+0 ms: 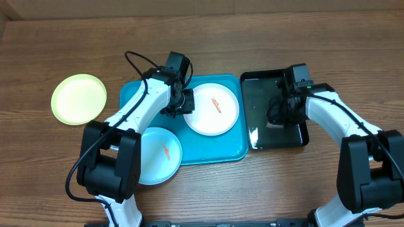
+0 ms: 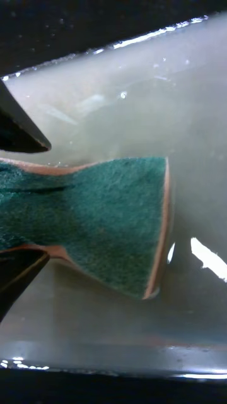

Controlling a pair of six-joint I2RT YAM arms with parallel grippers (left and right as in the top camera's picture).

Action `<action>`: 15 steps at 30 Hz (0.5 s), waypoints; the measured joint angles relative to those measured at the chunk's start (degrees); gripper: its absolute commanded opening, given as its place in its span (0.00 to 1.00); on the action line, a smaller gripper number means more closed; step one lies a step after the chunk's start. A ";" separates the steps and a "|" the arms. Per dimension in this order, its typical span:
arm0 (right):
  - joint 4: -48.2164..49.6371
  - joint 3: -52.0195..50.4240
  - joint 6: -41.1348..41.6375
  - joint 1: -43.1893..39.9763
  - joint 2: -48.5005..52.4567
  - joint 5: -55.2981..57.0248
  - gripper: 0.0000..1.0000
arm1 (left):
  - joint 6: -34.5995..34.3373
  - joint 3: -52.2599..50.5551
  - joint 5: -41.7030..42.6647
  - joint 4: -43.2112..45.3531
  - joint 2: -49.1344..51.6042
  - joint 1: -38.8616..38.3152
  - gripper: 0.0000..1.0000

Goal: Clean dirty plates on tray and stack at the side
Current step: 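Lower the right gripper into the water tray and grasp the sponge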

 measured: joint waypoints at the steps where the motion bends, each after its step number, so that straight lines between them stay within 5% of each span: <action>1: 0.02 -0.07 -0.02 0.00 0.00 0.04 0.50 | 0.00 -0.02 0.00 -0.02 0.02 0.00 0.35; 8: 0.87 -0.24 -0.09 0.00 0.00 0.07 0.50 | 0.00 -0.02 0.00 -0.02 0.04 0.00 0.35; 13: 1.46 -1.01 0.00 0.00 0.00 0.13 0.30 | 0.00 0.00 0.00 -0.04 0.04 0.00 0.35; 15: 1.51 -1.03 0.07 0.00 0.00 0.11 0.35 | 0.00 -0.02 0.00 0.00 0.04 0.00 0.35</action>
